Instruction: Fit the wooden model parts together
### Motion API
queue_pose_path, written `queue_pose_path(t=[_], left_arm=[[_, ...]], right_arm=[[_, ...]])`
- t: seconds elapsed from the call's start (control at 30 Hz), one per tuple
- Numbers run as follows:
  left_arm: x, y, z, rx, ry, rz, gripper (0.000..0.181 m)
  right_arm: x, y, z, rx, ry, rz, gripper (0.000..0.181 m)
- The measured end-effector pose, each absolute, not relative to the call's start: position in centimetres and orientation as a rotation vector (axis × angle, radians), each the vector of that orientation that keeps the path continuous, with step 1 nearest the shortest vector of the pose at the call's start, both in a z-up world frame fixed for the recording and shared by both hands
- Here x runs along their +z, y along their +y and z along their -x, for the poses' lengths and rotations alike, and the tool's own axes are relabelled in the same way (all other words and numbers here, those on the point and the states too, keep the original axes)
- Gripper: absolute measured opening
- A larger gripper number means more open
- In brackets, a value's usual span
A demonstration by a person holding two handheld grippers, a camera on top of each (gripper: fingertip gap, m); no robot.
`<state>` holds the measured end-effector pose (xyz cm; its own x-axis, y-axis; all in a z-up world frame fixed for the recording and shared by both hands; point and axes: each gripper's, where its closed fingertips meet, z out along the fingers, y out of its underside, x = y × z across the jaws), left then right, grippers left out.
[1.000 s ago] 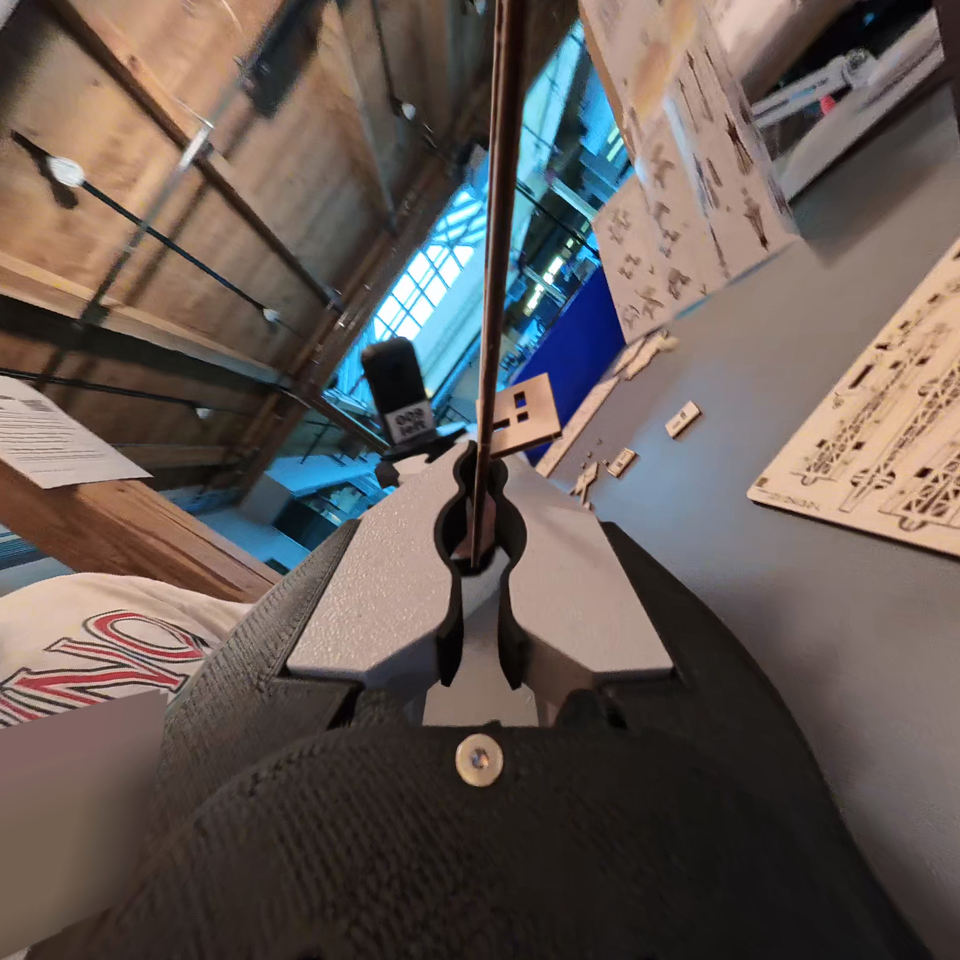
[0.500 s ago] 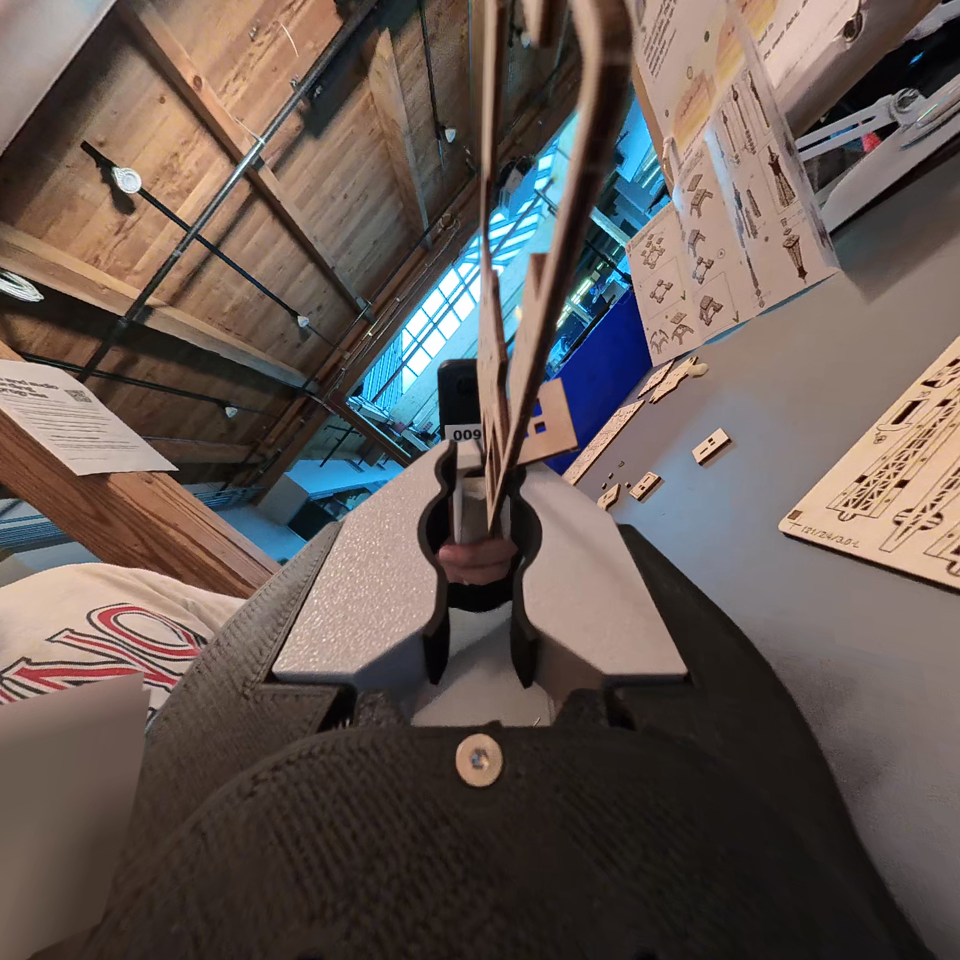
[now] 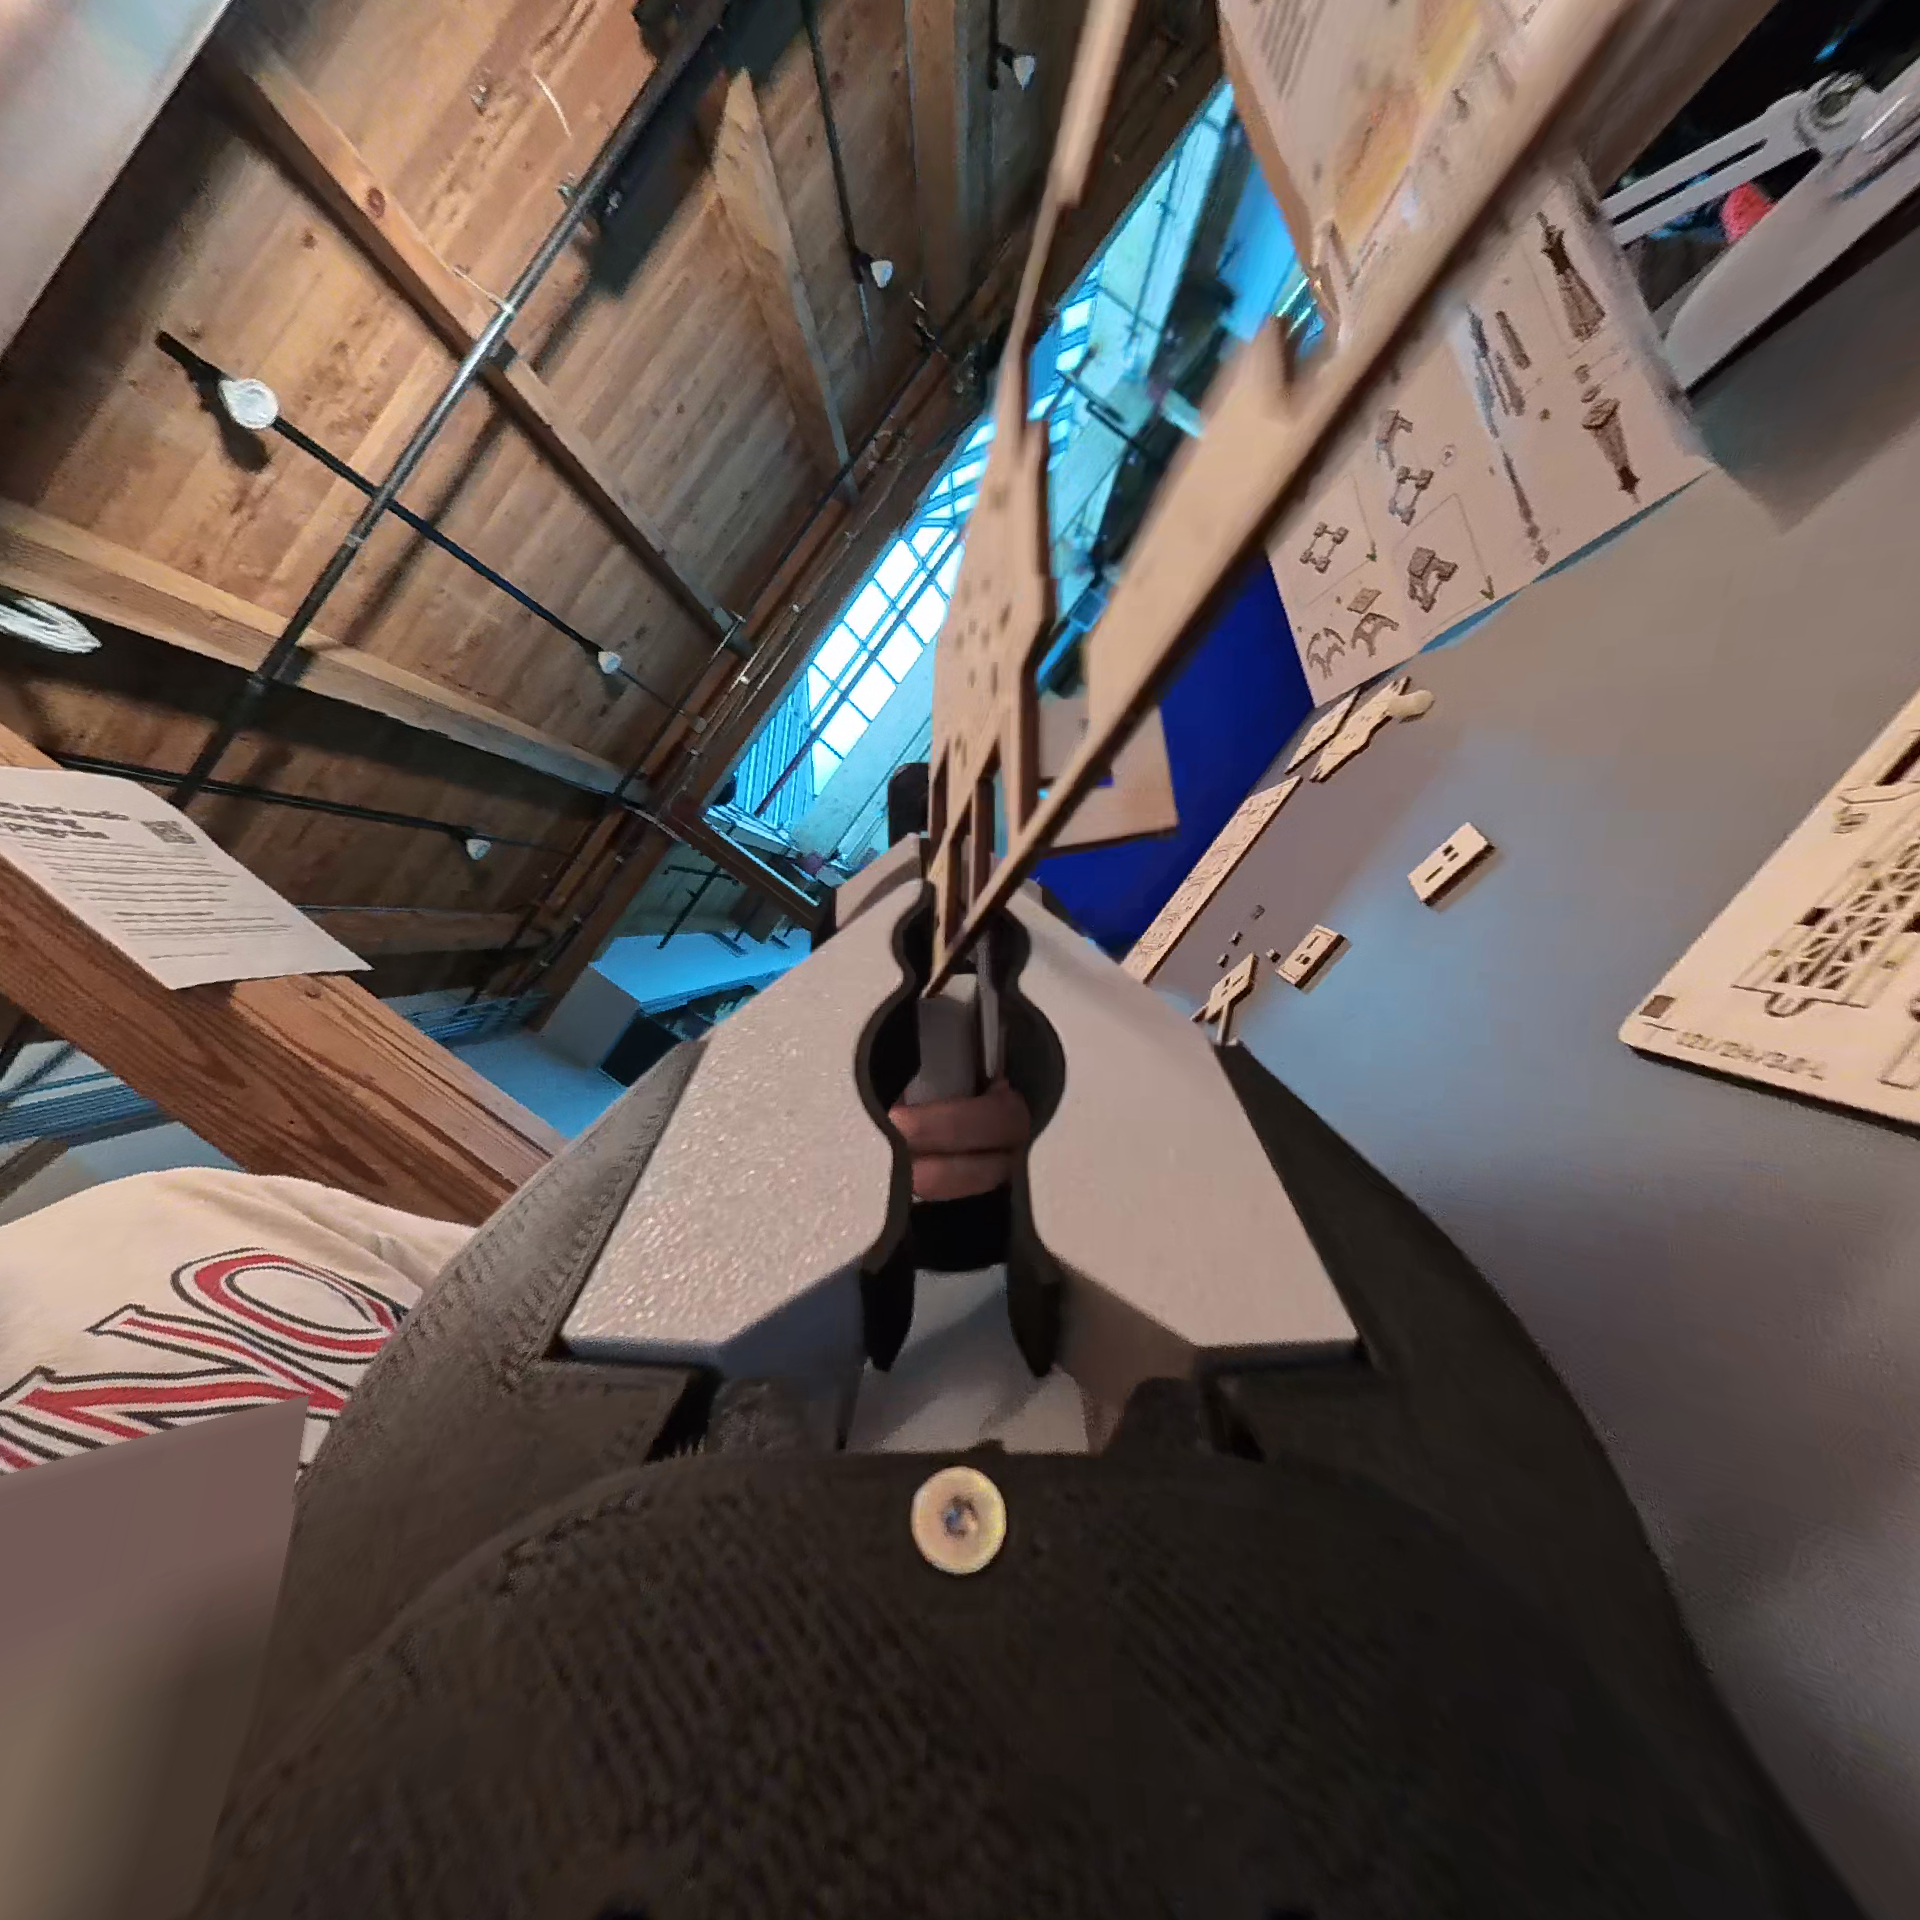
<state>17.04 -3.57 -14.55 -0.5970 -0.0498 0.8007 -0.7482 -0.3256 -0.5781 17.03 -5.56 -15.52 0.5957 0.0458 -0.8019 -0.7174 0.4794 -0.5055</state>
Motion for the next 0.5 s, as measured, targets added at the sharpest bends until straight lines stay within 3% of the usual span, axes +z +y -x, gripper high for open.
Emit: queue_pose_path(t=[0.03, 0.2, 0.5], left_arm=[[-14.6, -3.6, -17.0, 1.972, -1.440, -1.036, 0.000], [-15.4, -3.2, -16.8, 1.994, -1.641, -1.020, 0.001], [-15.7, 0.7, -17.1, 2.009, -2.384, -0.965, 0.020]], right_arm=[[-15.5, -5.5, -17.0, 0.530, 0.809, 0.976, 0.005], [-15.6, -5.2, -16.6, 0.533, 0.790, 1.020, 0.000], [-17.0, -5.0, -17.2, 0.535, 0.888, 1.057, 0.000]])
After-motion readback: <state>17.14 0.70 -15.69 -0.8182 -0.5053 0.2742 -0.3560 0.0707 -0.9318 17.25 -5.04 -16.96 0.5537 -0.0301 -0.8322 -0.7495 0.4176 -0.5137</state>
